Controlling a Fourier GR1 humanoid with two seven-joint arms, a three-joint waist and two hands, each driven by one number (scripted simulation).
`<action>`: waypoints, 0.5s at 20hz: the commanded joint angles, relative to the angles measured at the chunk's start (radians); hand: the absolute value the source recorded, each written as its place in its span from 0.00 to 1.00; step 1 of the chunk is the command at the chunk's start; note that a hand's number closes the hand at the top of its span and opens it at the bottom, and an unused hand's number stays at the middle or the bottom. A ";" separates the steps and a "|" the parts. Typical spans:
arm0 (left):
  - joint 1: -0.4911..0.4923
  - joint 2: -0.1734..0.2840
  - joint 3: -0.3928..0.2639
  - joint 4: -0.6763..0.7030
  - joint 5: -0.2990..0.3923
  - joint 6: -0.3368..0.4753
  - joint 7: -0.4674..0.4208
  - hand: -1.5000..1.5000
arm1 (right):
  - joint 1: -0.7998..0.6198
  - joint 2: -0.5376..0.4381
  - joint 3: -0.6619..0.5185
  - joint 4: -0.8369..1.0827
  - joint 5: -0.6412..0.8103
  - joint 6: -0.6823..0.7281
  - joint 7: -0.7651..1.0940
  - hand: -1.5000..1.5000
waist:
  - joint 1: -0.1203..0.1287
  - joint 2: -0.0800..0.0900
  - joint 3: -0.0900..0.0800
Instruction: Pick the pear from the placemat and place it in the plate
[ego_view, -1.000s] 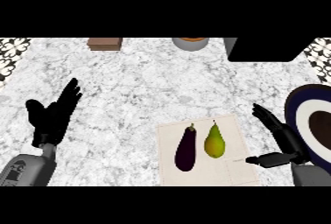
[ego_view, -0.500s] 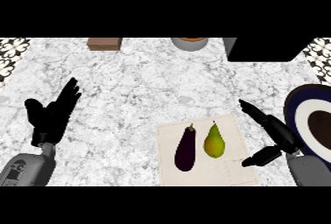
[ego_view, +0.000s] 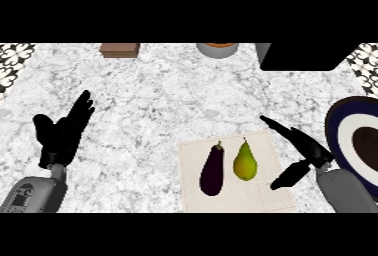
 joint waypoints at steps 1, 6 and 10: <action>-0.019 -0.032 -0.015 -0.092 -0.035 0.039 0.102 0.50 | -0.021 0.025 0.021 -0.026 0.055 0.014 0.081 0.00 | 0.001 -0.001 0.000; -0.001 -0.045 0.034 0.022 -0.052 -0.034 -0.028 0.50 | -0.061 0.090 0.047 0.045 0.123 0.038 0.088 0.00 | 0.000 0.001 0.000; -0.018 -0.049 0.075 -0.025 -0.060 -0.049 0.038 0.50 | -0.127 0.078 -0.009 0.142 0.162 0.084 0.042 0.00 | 0.003 0.001 0.000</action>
